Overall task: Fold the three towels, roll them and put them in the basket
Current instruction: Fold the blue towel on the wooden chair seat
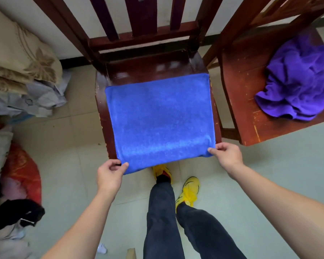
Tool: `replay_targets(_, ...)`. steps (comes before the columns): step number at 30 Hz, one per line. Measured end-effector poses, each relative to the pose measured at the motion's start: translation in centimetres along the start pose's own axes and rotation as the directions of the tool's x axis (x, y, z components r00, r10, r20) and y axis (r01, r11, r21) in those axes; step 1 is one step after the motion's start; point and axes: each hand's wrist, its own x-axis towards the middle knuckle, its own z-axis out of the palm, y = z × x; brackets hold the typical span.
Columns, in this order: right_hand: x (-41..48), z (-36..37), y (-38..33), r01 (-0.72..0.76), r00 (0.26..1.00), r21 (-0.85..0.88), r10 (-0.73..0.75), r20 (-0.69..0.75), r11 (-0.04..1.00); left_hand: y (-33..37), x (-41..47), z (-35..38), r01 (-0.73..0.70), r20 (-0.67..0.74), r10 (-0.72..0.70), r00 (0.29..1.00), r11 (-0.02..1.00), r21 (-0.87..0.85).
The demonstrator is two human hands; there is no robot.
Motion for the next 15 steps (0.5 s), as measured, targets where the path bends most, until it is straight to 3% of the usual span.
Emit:
replay_targets(5,0.5,-0.7,-2.1,0.122,0.992,0.038,-0.121,-0.036,0.992,2.4,1.5,-0.4,-0.054,-0.067,0.055,0.996,0.998,0.026)
replay_targets(11,4.2,-1.8,-8.2,0.182,0.977,-0.147,-0.196,-0.085,0.972,7.8,5.8,-0.9,0.005,-0.068,-0.013,0.998,0.994,-0.112)
replay_targets(15,5.6,-1.4,-9.4,0.135,0.991,0.089,-0.132,-0.036,0.987,8.6,6.9,-0.4,0.05,0.0,-0.052,0.999,0.97,-0.236)
